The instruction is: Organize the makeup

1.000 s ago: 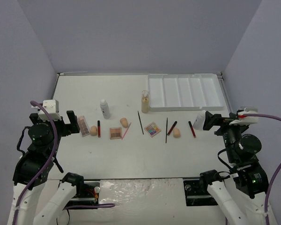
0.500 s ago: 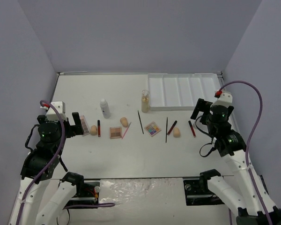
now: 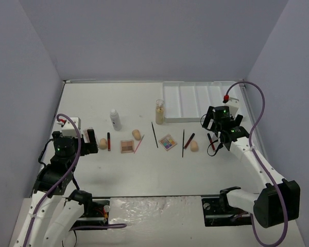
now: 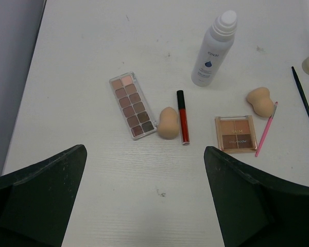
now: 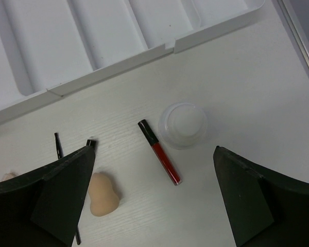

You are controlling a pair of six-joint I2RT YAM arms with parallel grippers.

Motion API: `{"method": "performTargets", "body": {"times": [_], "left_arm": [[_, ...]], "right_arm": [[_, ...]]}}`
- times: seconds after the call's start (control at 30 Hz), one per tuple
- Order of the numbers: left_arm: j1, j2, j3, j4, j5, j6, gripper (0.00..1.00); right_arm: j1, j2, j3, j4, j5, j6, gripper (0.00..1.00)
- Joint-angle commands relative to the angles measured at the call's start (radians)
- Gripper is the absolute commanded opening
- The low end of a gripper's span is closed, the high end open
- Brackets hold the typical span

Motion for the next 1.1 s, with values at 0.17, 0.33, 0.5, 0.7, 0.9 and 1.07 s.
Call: {"method": "performTargets", "body": {"times": [0.17,0.33,0.5,0.7,0.9,1.07], "left_arm": [[-0.002,0.026,0.019,0.097,0.068,-0.021,0.97],[-0.003,0.032,0.019,0.096,0.053,-0.021,0.97],[-0.003,0.039,0.017,0.103,0.048,-0.014,0.97],[-0.017,0.044,0.02,0.097,0.022,-0.01,0.97],[-0.028,0.048,0.017,0.099,0.011,-0.004,0.97],[-0.036,0.045,0.017,0.098,0.011,-0.001,0.97]], "right_arm": [[-0.106,0.026,-0.056,0.16,-0.007,0.005,0.9],[-0.112,0.044,-0.057,0.176,-0.022,-0.017,0.87],[-0.114,0.077,-0.069,0.217,-0.011,-0.013,0.84],[-0.123,0.123,-0.074,0.253,-0.012,-0.028,0.82],[-0.125,0.126,-0.094,0.276,-0.02,-0.039,0.7],[-0.125,0.126,-0.119,0.288,-0.004,-0.043,0.57]]}}
